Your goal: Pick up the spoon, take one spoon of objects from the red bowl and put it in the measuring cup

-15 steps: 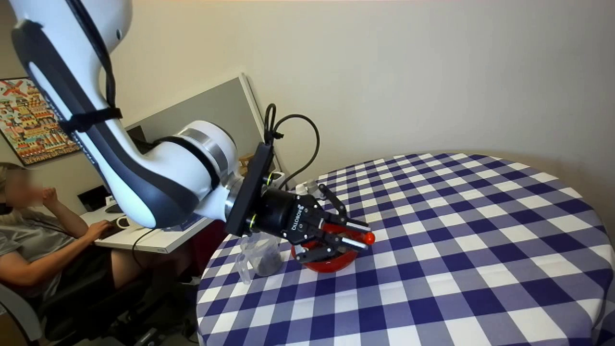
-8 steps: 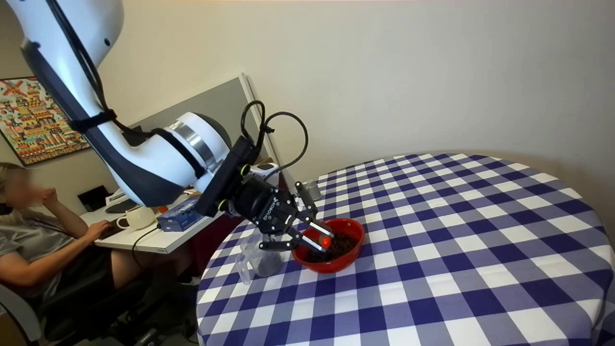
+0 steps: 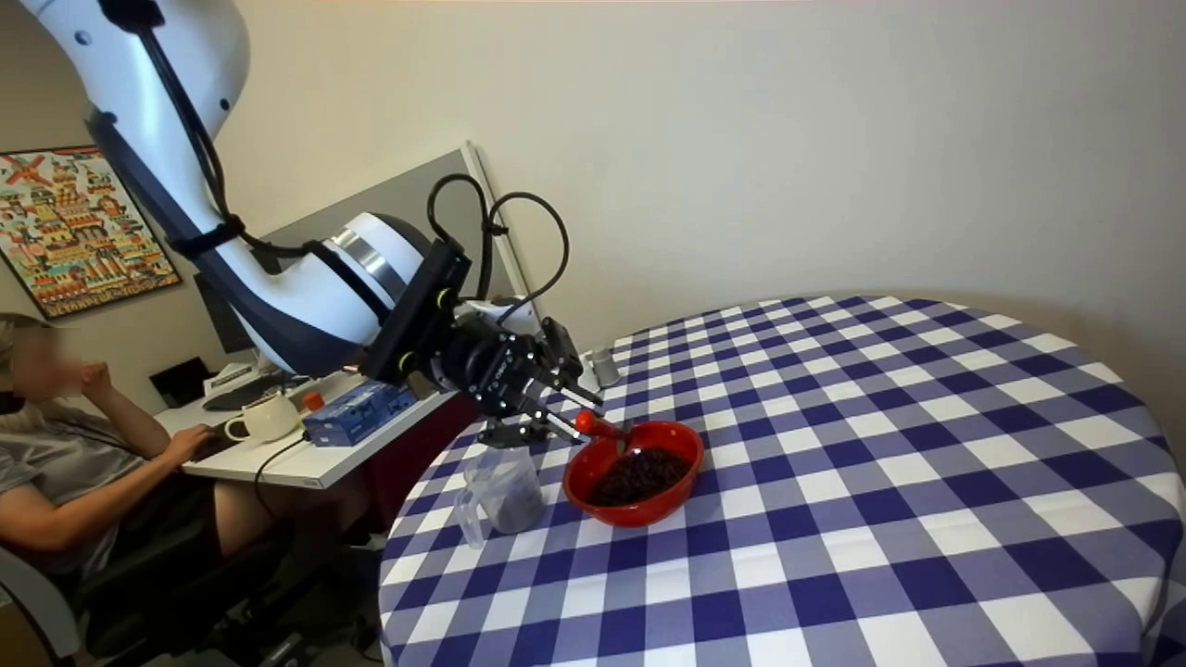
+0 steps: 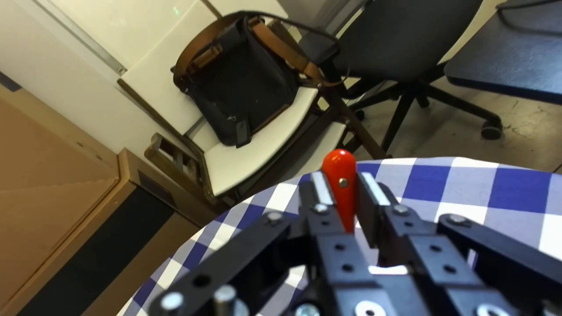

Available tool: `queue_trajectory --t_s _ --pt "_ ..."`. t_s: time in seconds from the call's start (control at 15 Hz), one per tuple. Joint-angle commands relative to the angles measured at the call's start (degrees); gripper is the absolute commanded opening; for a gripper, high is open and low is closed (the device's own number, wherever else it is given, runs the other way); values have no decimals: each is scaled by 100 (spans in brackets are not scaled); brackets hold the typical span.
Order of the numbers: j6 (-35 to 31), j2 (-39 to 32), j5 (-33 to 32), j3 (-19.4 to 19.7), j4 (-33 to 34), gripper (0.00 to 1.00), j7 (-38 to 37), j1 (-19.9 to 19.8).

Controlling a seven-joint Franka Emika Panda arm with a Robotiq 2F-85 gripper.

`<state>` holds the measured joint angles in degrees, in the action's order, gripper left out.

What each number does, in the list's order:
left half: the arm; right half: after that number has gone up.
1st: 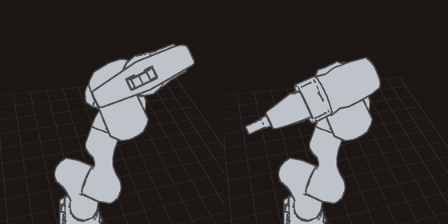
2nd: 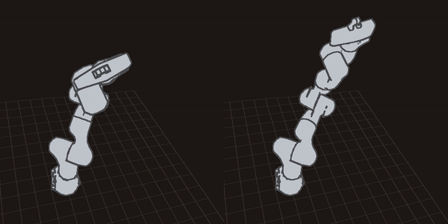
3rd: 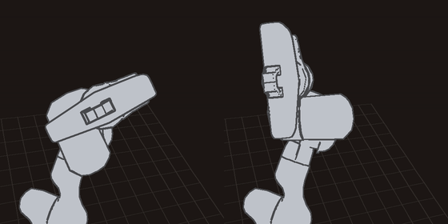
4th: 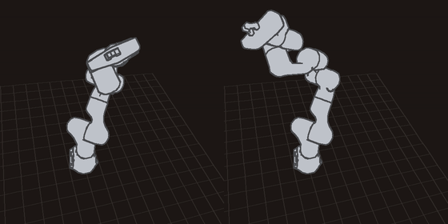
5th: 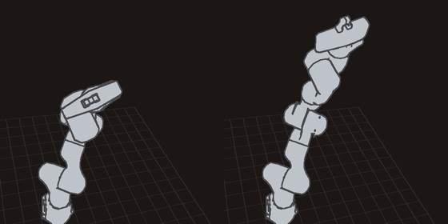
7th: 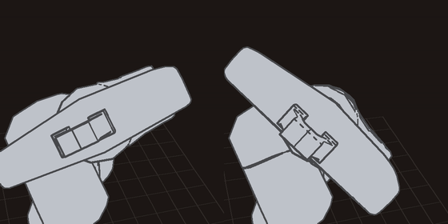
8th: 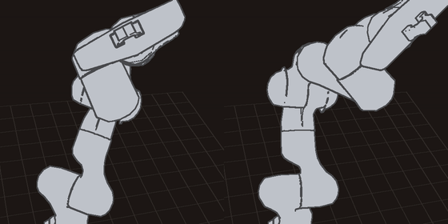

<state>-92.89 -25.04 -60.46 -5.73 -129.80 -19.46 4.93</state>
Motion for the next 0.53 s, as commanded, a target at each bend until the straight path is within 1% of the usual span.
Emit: queue_trajectory --t_s 0.0,0.2,0.47 --pt "788 -533 664 86 647 5 -8 120" --pt "1106 -862 1436 128 1108 5 -66 59" --pt "1165 -1224 2389 295 1732 5 0 -9"
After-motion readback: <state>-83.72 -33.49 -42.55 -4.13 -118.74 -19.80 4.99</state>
